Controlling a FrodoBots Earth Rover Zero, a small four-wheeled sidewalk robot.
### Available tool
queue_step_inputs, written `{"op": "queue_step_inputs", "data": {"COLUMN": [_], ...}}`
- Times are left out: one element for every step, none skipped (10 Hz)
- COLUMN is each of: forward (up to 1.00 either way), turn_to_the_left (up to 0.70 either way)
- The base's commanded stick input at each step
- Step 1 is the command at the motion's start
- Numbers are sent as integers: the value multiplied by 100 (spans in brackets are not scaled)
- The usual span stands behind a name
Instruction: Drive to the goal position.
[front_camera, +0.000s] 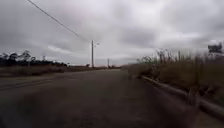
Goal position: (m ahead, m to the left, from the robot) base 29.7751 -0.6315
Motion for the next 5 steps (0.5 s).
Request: {"op": "queue_step_inputs", "data": {"forward": [70,70,70,70,70], "turn_to_the_left": [0,0,0,0,0]}}
